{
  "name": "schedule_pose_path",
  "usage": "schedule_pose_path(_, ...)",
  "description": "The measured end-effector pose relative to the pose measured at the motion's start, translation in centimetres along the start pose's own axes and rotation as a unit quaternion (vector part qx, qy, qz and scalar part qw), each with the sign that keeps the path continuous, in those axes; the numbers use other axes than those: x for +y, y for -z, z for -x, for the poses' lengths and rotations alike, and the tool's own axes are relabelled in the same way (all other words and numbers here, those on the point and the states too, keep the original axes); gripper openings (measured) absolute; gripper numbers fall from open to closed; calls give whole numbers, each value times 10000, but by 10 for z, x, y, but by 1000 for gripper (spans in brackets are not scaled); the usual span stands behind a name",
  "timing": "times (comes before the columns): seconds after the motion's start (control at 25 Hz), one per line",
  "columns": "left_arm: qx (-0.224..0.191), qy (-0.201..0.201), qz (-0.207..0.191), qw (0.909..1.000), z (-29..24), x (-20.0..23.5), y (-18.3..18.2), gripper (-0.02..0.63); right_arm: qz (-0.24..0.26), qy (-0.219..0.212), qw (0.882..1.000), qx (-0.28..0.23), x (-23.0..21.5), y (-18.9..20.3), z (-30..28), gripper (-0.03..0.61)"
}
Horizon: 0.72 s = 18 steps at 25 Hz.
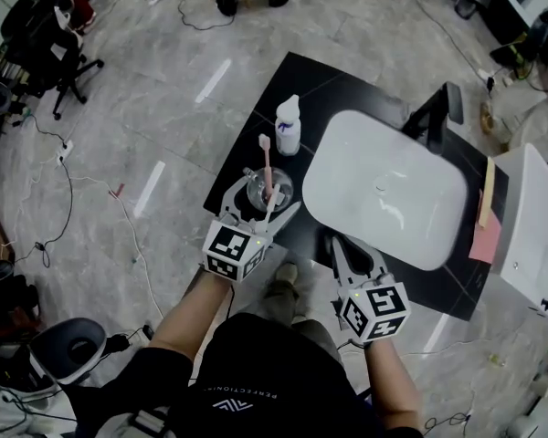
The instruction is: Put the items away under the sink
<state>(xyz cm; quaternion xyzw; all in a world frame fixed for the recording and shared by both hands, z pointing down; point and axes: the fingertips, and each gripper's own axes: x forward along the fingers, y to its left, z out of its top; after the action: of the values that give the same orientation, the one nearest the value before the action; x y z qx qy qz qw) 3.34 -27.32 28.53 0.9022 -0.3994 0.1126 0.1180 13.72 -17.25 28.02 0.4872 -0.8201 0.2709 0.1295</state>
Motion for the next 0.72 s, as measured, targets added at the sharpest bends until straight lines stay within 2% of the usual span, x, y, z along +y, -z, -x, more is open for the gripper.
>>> schedule_pose_path(0.32,-65,196,-106,9997,25,-48,-9,385,6,137,9998,-132,4,18,46,44)
schedule_pose_path(0.72,35,518,-199,9985,53,-123,4,385,-45,224,9994,-245,8,48,103,44)
